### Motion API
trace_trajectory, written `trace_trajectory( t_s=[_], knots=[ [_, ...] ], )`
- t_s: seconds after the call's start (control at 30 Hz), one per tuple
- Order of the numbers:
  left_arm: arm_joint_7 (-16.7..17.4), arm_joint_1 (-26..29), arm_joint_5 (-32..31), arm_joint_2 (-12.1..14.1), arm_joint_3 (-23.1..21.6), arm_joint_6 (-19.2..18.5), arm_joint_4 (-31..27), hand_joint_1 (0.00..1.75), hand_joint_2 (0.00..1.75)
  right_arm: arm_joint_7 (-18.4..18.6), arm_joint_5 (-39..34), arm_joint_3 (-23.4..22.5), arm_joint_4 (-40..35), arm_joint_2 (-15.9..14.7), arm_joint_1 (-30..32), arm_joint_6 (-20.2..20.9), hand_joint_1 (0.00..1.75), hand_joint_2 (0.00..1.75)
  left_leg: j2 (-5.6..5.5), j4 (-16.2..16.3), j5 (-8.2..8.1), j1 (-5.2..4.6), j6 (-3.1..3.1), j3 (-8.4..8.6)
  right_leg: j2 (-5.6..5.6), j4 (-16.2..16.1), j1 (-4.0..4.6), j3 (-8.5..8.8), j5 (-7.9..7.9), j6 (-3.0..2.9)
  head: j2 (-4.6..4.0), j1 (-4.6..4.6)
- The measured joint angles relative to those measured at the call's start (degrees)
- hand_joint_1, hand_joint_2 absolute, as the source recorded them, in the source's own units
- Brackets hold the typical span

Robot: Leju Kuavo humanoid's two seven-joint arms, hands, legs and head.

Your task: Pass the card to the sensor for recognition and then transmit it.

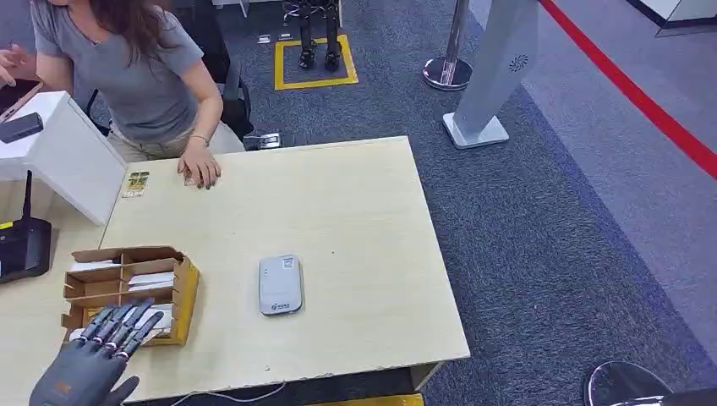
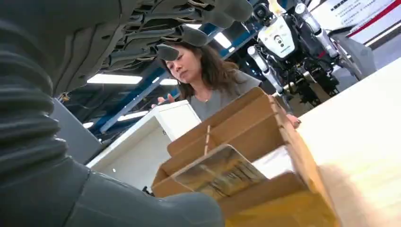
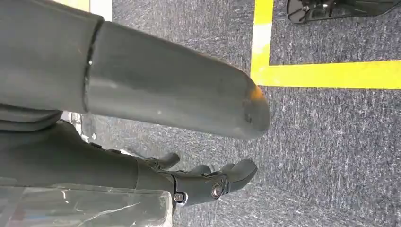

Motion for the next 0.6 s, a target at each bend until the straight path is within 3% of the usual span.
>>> trace_trajectory(
  t_s=[0.33, 0.47, 0.6],
  knots=[
    [4.9, -1.6, -2.7, -3.1, -5.6, 1.8, 4.2, 0.00, 1.75, -0.2, 0.7, -0.5, -0.3, -0.3, 0.0, -0.6, 0.00, 1.75, 0.00, 0.0, 0.00, 0.00, 0.00, 0.00, -0.02, 0.0, 0.00, 0.00, 0.00, 0.00, 0.00, 0.02],
    [8.8, -1.4, -5.7, -4.5, -7.4, 3.8, 5.4, 0.00, 1.75, -0.3, 0.7, -0.7, -0.3, -0.4, 0.0, -0.8, 0.00, 1.75, -0.01, 0.0, -0.01, 0.00, 0.01, -0.01, -0.02, 0.0, 0.00, 0.01, 0.00, 0.00, 0.00, 0.00],
    [15.6, -1.1, -11.3, -6.4, -9.3, 8.2, 6.6, 0.00, 1.75, -0.3, 1.2, -1.1, -0.4, -0.4, 0.0, -0.9, 0.00, 1.75, -0.01, 0.0, -0.03, -0.01, 0.03, -0.01, -0.02, 0.0, 0.00, 0.01, 0.00, 0.00, 0.00, 0.00]
  ],
)
